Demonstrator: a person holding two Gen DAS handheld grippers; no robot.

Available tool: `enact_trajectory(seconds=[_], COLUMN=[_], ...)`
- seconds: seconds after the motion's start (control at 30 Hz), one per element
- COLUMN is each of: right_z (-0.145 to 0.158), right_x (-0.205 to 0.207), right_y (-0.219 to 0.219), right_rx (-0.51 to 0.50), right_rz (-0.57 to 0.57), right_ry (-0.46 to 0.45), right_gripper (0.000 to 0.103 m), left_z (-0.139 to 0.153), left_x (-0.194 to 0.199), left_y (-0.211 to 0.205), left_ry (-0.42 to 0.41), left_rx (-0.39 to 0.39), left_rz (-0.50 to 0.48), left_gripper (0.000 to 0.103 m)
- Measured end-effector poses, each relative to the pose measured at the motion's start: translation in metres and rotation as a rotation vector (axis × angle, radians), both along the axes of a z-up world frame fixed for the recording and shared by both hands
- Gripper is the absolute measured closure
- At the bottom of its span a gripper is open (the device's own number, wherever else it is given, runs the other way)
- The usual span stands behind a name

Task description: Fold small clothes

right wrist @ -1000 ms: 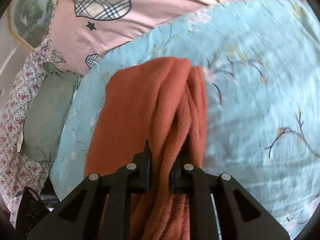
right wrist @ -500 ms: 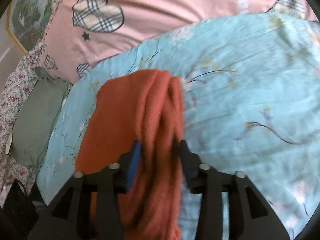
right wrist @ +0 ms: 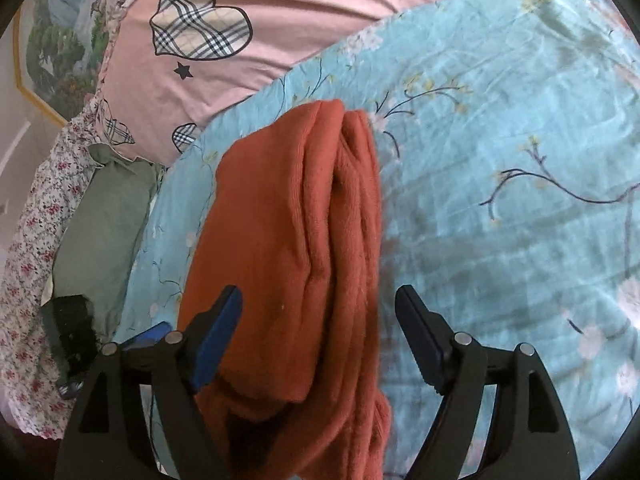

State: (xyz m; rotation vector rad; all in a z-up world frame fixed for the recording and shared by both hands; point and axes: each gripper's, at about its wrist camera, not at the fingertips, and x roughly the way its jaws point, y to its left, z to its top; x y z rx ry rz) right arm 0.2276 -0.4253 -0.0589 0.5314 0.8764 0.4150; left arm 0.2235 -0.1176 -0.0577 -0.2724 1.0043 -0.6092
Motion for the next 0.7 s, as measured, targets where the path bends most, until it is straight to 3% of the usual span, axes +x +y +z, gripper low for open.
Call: enact_trajectory(seconds=[0.17, 0.27, 0.3, 0.37, 0.43, 0.53, 0.7], right_z=[-0.010, -0.017, -0.019, -0.023, -0.022, -0.007, 0.013], right_x=[0.019, 0.027, 0.028, 0.031, 0.030, 0.017, -0.018], right_y=[0.002, 0.007, 0.009, 0.017, 0.023, 0.034, 0.081], right_rx=[0.016, 0.041, 0.048, 0.039, 0.046, 0.041, 0.094], right_rz=[0.015, 0.031, 0.036, 0.045, 0.040, 0.025, 0.116], right_ry=[0.034, 0.054, 0.058, 0.085, 0.090, 0.053, -0.018], right_gripper=[0.024, 0.025, 0.029, 0.060, 0.069, 0.075, 0.077], left_z=[-0.031, -0.041, -0.042, -0.047, -0.049, -0.034, 0.007], left_x=[0.035, 0.050, 0.053, 0.060, 0.061, 0.050, 0.012], left_y=[-0.009, -0.017, -0.021, -0.030, -0.035, -0.030, -0.001], left_ry=[0.110, 0.124, 0.121, 0.129, 0.117, 0.065, -0.034], left_rx=[-0.035, -0.053, -0.052, -0.029, -0.005, -0.013, 0.008], left_rz=[-0.018, -0.024, -0.033, -0.054, -0.072, -0.095, -0.087], left_gripper=[0.028, 0.030, 0.032, 0.051, 0.069, 0.078, 0.079])
